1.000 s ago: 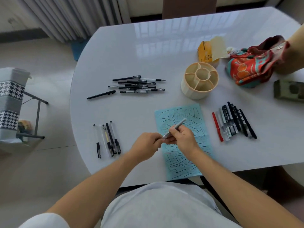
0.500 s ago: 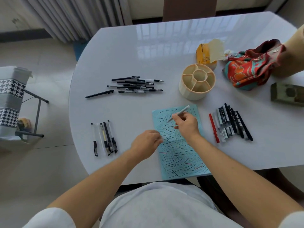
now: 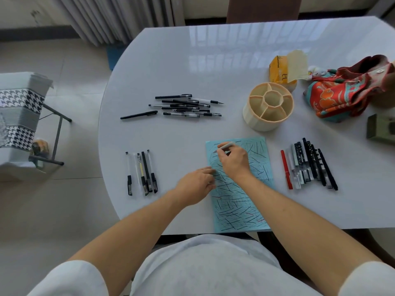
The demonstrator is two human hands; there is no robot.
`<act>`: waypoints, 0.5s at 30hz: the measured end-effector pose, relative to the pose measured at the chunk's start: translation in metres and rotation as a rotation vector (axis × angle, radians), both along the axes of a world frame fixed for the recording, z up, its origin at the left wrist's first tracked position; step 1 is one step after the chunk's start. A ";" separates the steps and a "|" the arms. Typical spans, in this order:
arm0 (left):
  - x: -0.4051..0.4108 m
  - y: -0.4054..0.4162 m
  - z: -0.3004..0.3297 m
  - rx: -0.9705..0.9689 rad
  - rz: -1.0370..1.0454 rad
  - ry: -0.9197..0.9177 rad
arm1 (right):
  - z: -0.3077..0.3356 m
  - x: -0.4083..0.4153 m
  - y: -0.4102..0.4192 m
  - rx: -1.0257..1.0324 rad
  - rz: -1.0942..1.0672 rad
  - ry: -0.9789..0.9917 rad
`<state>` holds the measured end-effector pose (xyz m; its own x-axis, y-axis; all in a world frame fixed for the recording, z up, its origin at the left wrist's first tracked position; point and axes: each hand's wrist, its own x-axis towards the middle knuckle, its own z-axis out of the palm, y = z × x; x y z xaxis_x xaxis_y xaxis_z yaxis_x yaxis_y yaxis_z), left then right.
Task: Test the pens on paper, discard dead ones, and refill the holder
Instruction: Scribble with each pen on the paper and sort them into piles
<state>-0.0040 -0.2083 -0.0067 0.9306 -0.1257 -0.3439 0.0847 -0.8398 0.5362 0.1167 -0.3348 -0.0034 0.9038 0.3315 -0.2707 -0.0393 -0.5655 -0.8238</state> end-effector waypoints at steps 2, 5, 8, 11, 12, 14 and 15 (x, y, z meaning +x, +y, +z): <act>0.000 0.000 0.001 -0.005 -0.004 0.001 | -0.001 0.003 0.000 0.011 -0.030 -0.003; 0.000 0.001 0.003 -0.011 -0.004 0.002 | -0.002 0.006 0.000 0.025 -0.083 0.026; 0.002 0.002 0.005 -0.031 0.015 0.004 | 0.004 0.005 -0.004 0.109 -0.157 0.101; 0.003 0.001 0.008 -0.080 0.100 -0.020 | 0.008 0.001 -0.015 0.177 -0.212 0.170; 0.003 0.001 0.009 -0.095 0.145 -0.031 | 0.009 -0.001 -0.020 0.205 -0.234 0.195; 0.002 0.000 0.009 -0.123 0.220 -0.053 | 0.009 -0.006 -0.031 0.259 -0.265 0.237; 0.002 -0.001 0.009 -0.135 0.241 -0.060 | 0.010 -0.008 -0.037 0.274 -0.265 0.251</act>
<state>-0.0023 -0.2090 0.0019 0.9573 0.0603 -0.2828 0.2379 -0.7201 0.6518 0.1084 -0.3717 0.0063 0.8845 0.1875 -0.4271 -0.3713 -0.2714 -0.8880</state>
